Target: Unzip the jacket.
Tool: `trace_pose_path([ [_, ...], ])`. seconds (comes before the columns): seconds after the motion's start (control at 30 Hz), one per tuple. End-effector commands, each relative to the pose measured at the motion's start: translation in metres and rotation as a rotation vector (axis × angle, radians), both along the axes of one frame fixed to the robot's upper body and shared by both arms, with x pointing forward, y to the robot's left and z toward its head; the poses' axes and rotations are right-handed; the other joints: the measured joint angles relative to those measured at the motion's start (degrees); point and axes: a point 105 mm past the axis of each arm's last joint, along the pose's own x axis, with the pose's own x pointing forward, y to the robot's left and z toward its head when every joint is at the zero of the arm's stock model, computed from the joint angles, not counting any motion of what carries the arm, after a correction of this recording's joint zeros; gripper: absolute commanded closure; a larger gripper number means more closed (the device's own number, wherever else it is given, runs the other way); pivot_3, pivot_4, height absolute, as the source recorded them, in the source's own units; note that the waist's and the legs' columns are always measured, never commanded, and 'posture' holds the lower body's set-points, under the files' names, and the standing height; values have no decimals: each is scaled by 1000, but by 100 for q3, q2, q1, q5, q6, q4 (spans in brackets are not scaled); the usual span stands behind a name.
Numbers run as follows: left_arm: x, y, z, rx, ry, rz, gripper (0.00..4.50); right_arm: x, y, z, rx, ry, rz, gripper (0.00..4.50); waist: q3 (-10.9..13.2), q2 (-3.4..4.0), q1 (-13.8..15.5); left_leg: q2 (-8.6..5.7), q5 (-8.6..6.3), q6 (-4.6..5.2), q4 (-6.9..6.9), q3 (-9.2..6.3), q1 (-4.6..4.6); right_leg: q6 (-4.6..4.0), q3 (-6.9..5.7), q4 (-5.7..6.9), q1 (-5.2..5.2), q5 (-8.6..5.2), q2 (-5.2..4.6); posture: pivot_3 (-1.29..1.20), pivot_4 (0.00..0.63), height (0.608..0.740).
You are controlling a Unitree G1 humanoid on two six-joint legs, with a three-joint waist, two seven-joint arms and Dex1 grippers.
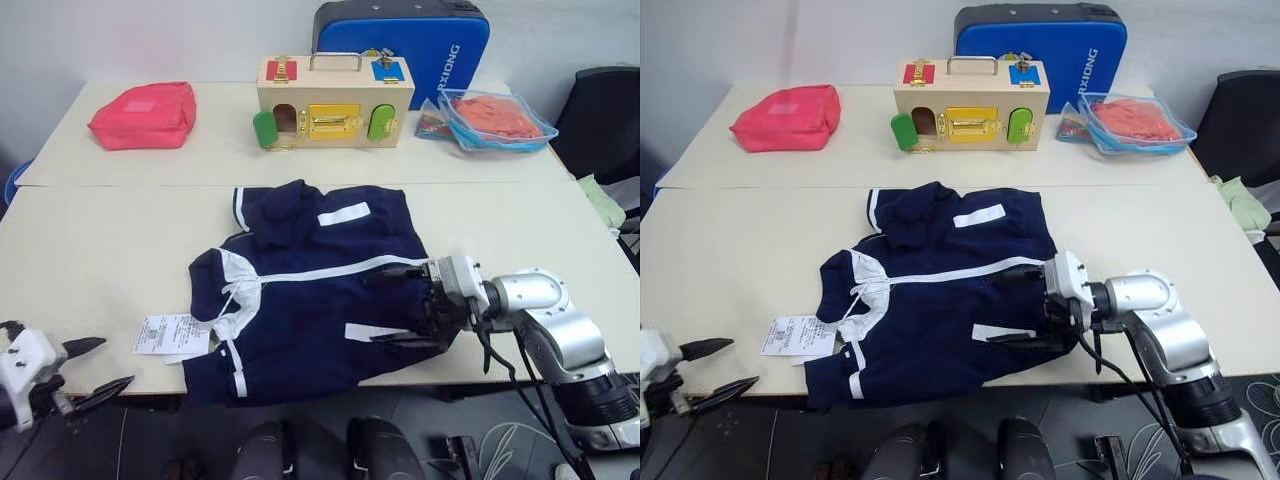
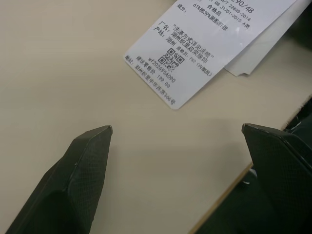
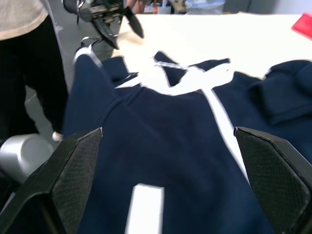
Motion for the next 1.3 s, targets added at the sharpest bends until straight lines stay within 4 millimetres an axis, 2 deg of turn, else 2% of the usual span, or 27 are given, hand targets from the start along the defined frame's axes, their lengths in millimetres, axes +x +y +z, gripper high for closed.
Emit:
trace_pose_path([
  [0.03, 12, -17, 0, -25, -22, -68, 18, -2, -11, 3, -8, -71, -26, 0, -2, -3, -7, 0, 0, 0, 0, 0, 1, 1, -1, 1, 0, 0, 0, 0, 150, 740],
  [0.17, 23, -37, -9, -38, -27, -135, 18, -5, -20, 3, 20, -94, -83, 0, -2, -3, -19, 1, 12, -12, -7, 4, 3, 1, -7, 5, -3, 0, 1, 0, 150, 740],
  [0.27, 22, -54, -20, -54, 2, -202, 18, -12, -22, 4, 63, -111, -99, 0, -2, -2, -20, 6, 24, 9, -7, 15, 6, 0, -18, 10, -6, 0, 3, 0, 150, 740],
  [0.43, 28, -65, -28, -80, -18, -219, 18, -20, -20, 6, 120, -103, -115, 0, -5, 3, -9, 6, 20, 13, -3, 23, 23, 1, -13, 18, 3, 0, 0, 0, 150, 740],
  [0.57, 33, -66, -38, 9, -22, -232, 18, -30, -11, 9, 173, -52, -109, 0, -16, 21, 65, 3, 7, 1, -3, 20, 26, 1, -13, 21, 5, 0, -6, 0, 150, 740],
  [0.67, 36, -58, -46, 94, -37, -216, 587, -34, -6, 11, 186, -39, -93, 0, -28, 42, 117, 0, 6, 1, -3, 23, 29, 1, -10, 21, 6, 0, -10, 0, 150, 740],
  [0.7, 38, -57, -47, 103, -45, -209, 945, -35, -5, 11, 187, -40, -94, 0, -33, 50, 131, 0, 1, 9, -3, 23, 34, 1, -9, 21, 8, 0, -10, 0, 150, 740],
  [0.8, 42, -55, -47, 84, -83, -147, 1534, -33, -5, 9, 182, -42, -100, 0, -54, 87, 146, 1, -4, 16, -8, 23, 57, 0, -9, 20, 28, 0, -10, 0, 150, 740],
  [0.87, 40, -51, -47, 66, -86, -117, 2066, -30, -6, 9, 178, -48, -105, 0, -61, 98, 137, 6, -10, 17, -21, 22, 99, -3, -9, 15, 63, -2, -8, 0, 150, 740],
  [1.0, 32, -40, -49, 78, -89, -68, 3058, -28, -7, 10, 177, -52, -111, 0, -65, 105, 122, 10, -10, 15, -24, 22, 100, -7, -9, 15, 61, -4, -6, 0, 150, 740],
  [1.1, 35, -41, -35, -1, -164, -12, 3999, -26, -6, 10, 178, -52, -113, 0, -65, 105, 110, 11, -11, 14, -27, 23, 100, -10, -9, 15, 58, -6, -5, 0, 150, 740],
  [1.17, 39, -38, -23, -50, -231, 34, 4430, -25, -4, 9, 179, -52, -114, 0, -65, 104, 116, 13, -11, 14, -26, 22, 97, -11, -10, 15, 56, -6, -4, 0, 150, 740],
  [1.3, 38, -34, 3, -164, -323, 87, 4470, -23, -3, 9, 179, -53, -117, 0, -56, 83, 118, 12, -11, 14, -24, 21, 92, -10, -11, 14, 55, -6, -5, 0, 150, 740],
])
